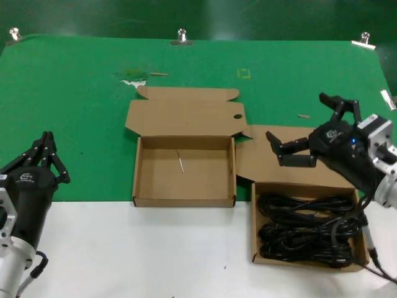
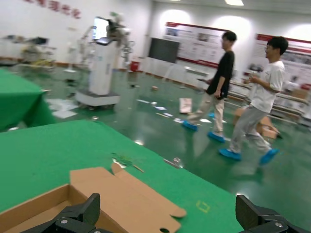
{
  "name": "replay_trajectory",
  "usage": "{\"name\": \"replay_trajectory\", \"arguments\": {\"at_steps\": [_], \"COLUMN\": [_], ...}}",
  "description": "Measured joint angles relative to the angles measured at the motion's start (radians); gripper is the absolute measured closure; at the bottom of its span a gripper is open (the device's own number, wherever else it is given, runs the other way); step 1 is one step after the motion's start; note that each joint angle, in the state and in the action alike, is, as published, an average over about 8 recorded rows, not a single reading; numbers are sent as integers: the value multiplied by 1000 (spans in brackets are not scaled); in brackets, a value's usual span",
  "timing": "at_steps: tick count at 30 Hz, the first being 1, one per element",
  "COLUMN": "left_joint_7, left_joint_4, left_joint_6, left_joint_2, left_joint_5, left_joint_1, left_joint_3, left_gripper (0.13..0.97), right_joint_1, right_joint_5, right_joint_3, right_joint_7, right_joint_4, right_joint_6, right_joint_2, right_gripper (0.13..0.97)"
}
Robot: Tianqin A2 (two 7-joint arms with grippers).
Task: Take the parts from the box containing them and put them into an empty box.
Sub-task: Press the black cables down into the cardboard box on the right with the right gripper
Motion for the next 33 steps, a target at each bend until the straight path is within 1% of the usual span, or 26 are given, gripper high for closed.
{"name": "replay_trajectory", "arguments": {"at_steps": [7, 18, 24, 33], "left_joint_7": [0, 0, 0, 0], "left_joint_4": [0, 0, 0, 0], "left_joint_6": [0, 0, 0, 0], "left_joint_2": [0, 0, 0, 0], "left_joint_5": [0, 0, 0, 0], "left_joint_1": [0, 0, 0, 0], "left_joint_3": [0, 0, 0, 0], "left_gripper": [946, 946, 946, 946], "right_joint_1": [104, 302, 379, 479], "right_joint_5": [-42, -113, -144, -194], "right_joint_3": [-13, -59, -105, -182], "right_joint_7": [-11, -107, -207, -413], "right_joint_4": [-19, -91, -148, -251], "right_joint_6": [-175, -508, -712, -1021], "right_joint_2": [56, 118, 142, 159], "right_gripper": [129, 129, 129, 129]}}
